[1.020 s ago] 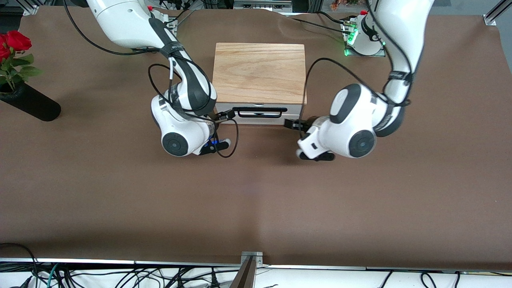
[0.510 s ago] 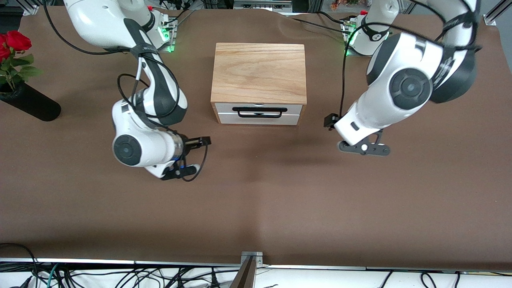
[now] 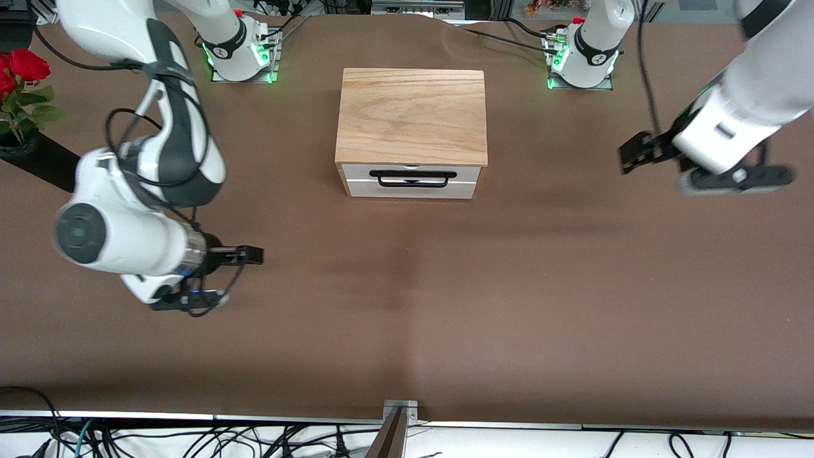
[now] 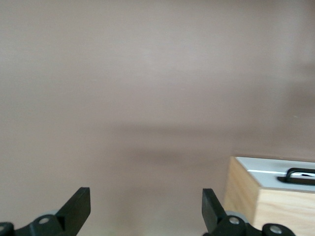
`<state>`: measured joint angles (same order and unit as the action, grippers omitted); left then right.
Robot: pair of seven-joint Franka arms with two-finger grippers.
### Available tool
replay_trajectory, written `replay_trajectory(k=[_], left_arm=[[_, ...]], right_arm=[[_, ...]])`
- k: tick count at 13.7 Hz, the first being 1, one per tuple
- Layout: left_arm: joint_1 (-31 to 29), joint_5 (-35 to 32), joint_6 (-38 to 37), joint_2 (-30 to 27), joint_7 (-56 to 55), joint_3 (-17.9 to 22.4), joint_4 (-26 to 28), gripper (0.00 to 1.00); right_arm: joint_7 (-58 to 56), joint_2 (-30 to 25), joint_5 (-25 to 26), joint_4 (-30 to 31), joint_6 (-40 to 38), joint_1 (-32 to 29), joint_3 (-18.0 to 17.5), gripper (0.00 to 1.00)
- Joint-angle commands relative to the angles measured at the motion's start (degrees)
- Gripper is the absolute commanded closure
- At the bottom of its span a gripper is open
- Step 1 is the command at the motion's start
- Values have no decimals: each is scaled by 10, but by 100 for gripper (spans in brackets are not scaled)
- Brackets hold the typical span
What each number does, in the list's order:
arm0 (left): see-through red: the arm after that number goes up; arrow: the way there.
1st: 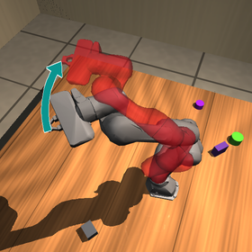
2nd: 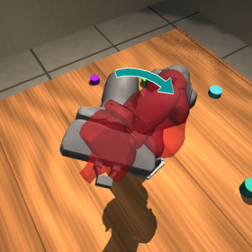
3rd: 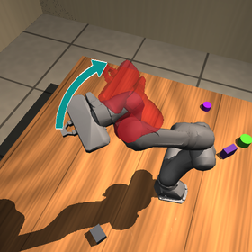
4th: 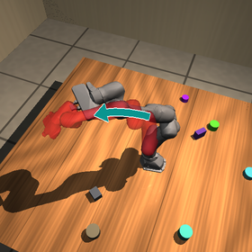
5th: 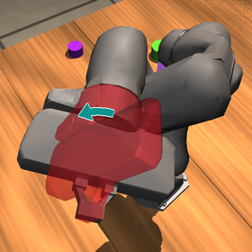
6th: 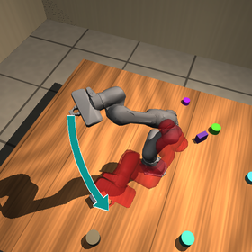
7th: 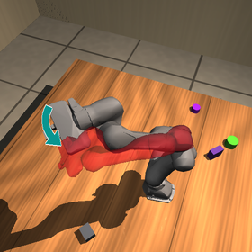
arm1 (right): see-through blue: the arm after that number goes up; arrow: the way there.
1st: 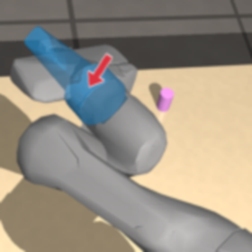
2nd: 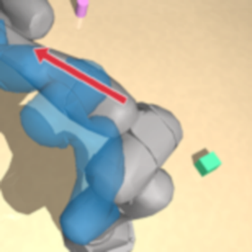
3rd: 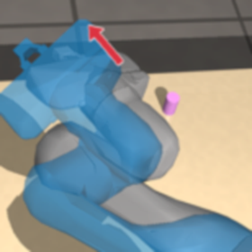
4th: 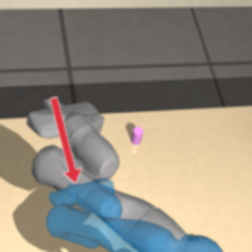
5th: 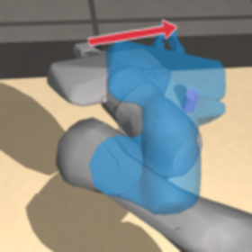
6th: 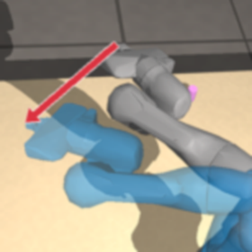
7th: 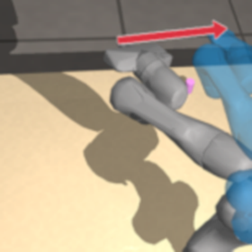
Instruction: Close drawer with both arms simultaneously
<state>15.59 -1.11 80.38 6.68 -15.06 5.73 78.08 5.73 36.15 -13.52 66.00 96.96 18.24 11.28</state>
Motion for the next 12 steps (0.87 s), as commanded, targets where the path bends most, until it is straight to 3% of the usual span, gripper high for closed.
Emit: replay_trajectory(k=[1, 3, 6, 8, 10, 12], left_arm=[[-40, -26, 0, -77, 8, -7, 69, 0], [-73, -26, 11, -101, 39, -7, 98, 0], [-108, -22, 66, -102, 74, -8, 136, 0], [-108, -19, 103, -99, 73, -8, 165, 0], [-107, -15, 110, -89, 65, -8, 166, 0], [-106, -12, 112, -78, 65, -9, 162, 0]], right_arm=[[-5, -52, 6, 3, -23, -7, 36, 0], [-1, -95, 16, 10, -31, -27, 42, 0], [0, -173, 86, 62, -35, -50, 26, 0], [0, -210, 163, 87, -36, -79, -29, 0], [2, -248, 179, 119, -31, -134, -98, 0], [1, -267, 178, 139, -29, -146, -114, 0]])
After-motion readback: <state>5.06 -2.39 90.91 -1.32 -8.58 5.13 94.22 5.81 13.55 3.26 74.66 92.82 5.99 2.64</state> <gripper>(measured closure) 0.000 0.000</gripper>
